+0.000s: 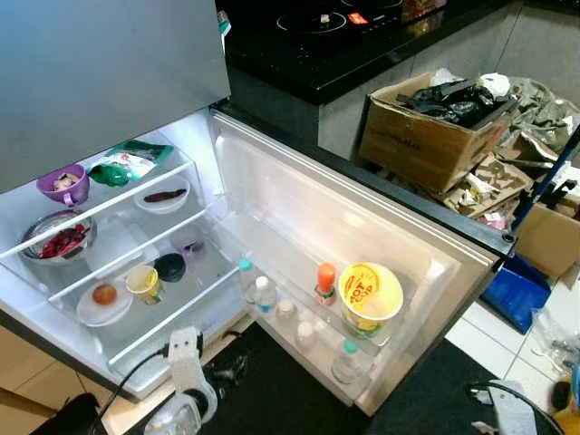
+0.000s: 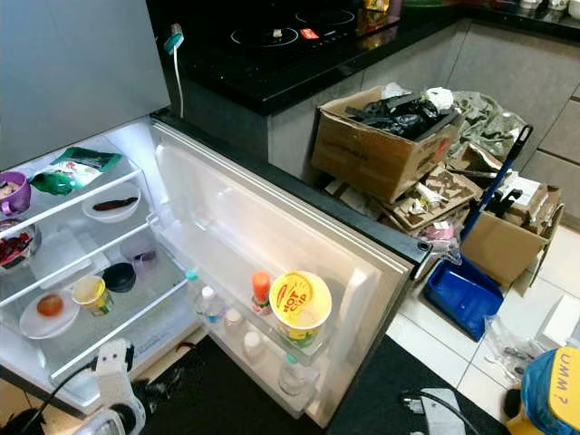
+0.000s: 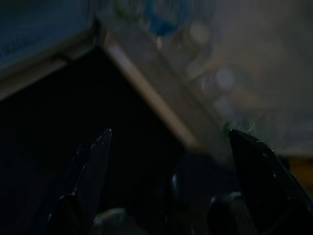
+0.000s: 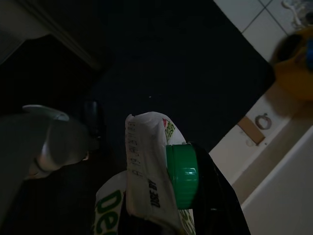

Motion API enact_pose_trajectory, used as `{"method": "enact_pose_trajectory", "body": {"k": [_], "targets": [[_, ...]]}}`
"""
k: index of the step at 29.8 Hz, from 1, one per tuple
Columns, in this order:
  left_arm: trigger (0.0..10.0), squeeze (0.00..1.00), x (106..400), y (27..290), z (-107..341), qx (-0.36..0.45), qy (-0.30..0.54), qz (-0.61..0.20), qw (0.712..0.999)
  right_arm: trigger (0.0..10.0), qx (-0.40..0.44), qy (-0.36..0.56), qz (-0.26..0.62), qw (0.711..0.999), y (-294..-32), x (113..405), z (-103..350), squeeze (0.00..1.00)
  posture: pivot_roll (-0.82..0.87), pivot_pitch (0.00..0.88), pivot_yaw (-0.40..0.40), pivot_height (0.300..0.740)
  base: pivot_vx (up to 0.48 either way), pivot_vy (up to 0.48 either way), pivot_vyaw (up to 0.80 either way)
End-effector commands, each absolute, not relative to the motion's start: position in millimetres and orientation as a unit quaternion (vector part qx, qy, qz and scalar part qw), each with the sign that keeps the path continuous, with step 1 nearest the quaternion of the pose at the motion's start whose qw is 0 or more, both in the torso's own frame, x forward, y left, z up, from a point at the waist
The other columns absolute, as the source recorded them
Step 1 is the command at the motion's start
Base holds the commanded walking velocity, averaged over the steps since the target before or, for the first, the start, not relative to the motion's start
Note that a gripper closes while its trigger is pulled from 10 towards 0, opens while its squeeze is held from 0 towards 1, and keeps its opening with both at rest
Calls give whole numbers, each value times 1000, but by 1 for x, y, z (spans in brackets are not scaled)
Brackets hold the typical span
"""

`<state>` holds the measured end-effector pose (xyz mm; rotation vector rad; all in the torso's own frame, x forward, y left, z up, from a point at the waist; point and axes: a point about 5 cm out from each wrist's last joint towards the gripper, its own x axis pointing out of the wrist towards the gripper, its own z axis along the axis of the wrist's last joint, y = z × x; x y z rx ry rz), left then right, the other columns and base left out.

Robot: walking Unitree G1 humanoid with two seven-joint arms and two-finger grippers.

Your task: Restocking fridge

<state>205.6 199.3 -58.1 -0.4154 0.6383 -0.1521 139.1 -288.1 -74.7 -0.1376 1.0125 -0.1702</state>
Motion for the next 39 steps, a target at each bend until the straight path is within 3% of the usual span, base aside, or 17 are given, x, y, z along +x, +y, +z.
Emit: {"method": "enact_pose_trajectory", "body": {"k": [1,3,4,10,13,17,29,31,39], "targets": [[10000,0,208,205,-55,-195,302,-81,930,10000,-61,487,-87,867,-289,139,-75,0,-44,44,6,720,0,0,0],[10000,0,209,202,-54,-193,300,-96,929,10000,-62,487,-87,867,-289,139,-75,0,-46,44,7,715,0,0,0],[10000,0,210,192,-53,-162,306,-153,926,10000,-63,487,-87,867,-290,139,-75,0,-46,48,8,705,0,0,0],[10000,0,210,183,-53,-133,310,-195,921,10000,-62,488,-87,866,-290,138,-75,0,-45,52,9,695,0,0,0],[10000,0,212,175,-52,-38,313,-254,914,10000,-62,491,-87,864,-289,137,-75,0,-39,65,11,680,0,0,0],[10000,0,215,172,-49,10,304,-275,912,10000,-62,492,-84,864,-287,137,-76,0,-39,72,13,670,0,0,0],[10000,0,238,157,-30,58,231,-298,924,10000,-58,492,-80,865,-283,136,-78,0,-40,106,20,645,0,0,0],[10000,0,247,142,-21,65,199,-318,925,10000,-58,492,-81,865,-283,132,-79,0,-49,138,25,635,0,0,0],[10000,0,260,126,-10,44,167,-332,927,10000,-59,487,-84,867,-284,124,-81,0,-62,179,32,631,0,0,0]]}}
